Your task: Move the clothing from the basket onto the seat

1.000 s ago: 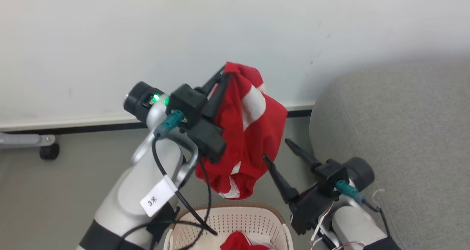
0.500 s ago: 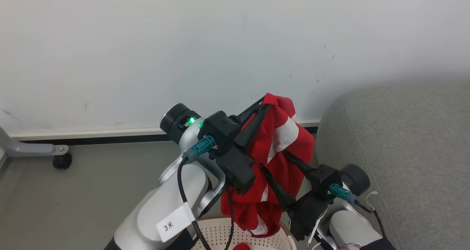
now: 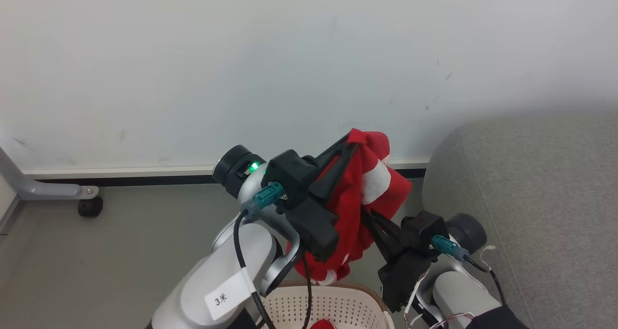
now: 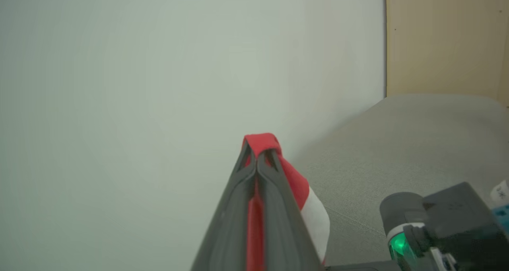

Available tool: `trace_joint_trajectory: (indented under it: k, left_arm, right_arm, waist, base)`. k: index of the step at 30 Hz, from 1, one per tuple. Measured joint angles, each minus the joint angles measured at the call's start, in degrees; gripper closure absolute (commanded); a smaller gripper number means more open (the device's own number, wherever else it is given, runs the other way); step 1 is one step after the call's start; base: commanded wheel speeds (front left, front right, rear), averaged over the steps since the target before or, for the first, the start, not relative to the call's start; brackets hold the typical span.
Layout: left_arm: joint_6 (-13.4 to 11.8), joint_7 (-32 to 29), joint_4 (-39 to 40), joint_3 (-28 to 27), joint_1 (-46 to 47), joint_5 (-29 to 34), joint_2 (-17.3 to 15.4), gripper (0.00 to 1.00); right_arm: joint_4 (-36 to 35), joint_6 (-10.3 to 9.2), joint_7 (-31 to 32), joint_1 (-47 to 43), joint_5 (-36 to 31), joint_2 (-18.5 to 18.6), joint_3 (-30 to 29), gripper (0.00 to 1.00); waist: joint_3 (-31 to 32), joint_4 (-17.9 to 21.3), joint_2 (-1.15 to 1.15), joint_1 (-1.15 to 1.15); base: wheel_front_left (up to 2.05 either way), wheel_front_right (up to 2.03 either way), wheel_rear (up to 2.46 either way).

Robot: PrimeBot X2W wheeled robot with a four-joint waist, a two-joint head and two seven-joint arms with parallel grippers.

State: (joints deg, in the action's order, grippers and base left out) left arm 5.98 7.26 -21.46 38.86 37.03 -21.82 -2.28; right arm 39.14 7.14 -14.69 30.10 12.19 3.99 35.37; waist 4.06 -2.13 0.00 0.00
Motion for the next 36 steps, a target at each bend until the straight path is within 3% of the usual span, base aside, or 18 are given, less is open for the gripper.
trace_joint_trajectory:
  k: [4, 6, 8, 9, 19, 36]
  left_arm:
    - [-0.7, -0.6, -0.8, -1.3, -0.9, -1.0, 0.0, 1.00]
    - [-1.2, -0.6, -1.4, -2.3, -2.2, -2.4, -0.2, 0.68]
    - [-1.8, -0.6, -2.1, -3.1, -3.5, -2.8, -0.7, 0.12]
    - [-2.0, -0.6, -2.5, -3.4, -3.9, -2.9, -1.1, 0.00]
    - [-3.5, 2.1, -4.2, -5.6, -10.3, -3.9, -3.6, 0.00]
    - [-2.9, 5.0, -2.7, -3.7, -18.4, -5.4, -2.9, 0.00]
  right_arm:
    - [0.0, 0.00, 0.0, 0.0, 0.8, 0.0, 0.3, 1.00]
    - [0.0, 0.00, 0.0, 0.0, 1.6, 0.0, 0.7, 1.00]
    - [-0.1, 0.00, 0.0, 0.0, 2.0, 0.1, 0.7, 1.00]
    - [-0.1, 0.00, 0.0, 0.0, 2.0, 0.2, 0.7, 1.00]
    - [-2.4, 0.01, 0.0, 2.3, 2.5, 4.1, -0.7, 1.00]
    - [-9.1, -0.05, 0.0, 3.4, 0.8, 11.2, -3.3, 1.00]
  waist:
    - [0.0, 0.0, 0.00, 0.00]
    - [0.1, 0.2, 0.01, 0.00]
    - [0.1, 0.6, 0.00, 0.00]
    - [0.1, 0.9, 0.01, 0.00]
    - [0.2, 4.6, 0.00, 0.00]
    - [0.5, 13.8, 0.01, 0.00]
  base:
    - [0.00, 0.00, 0.00]
    - [0.00, 0.00, 0.00]
    - [0.00, 0.00, 0.00]
    - [0.00, 0.00, 0.00]
    - [0.00, 0.00, 0.00]
    - [0.00, 0.00, 0.00]
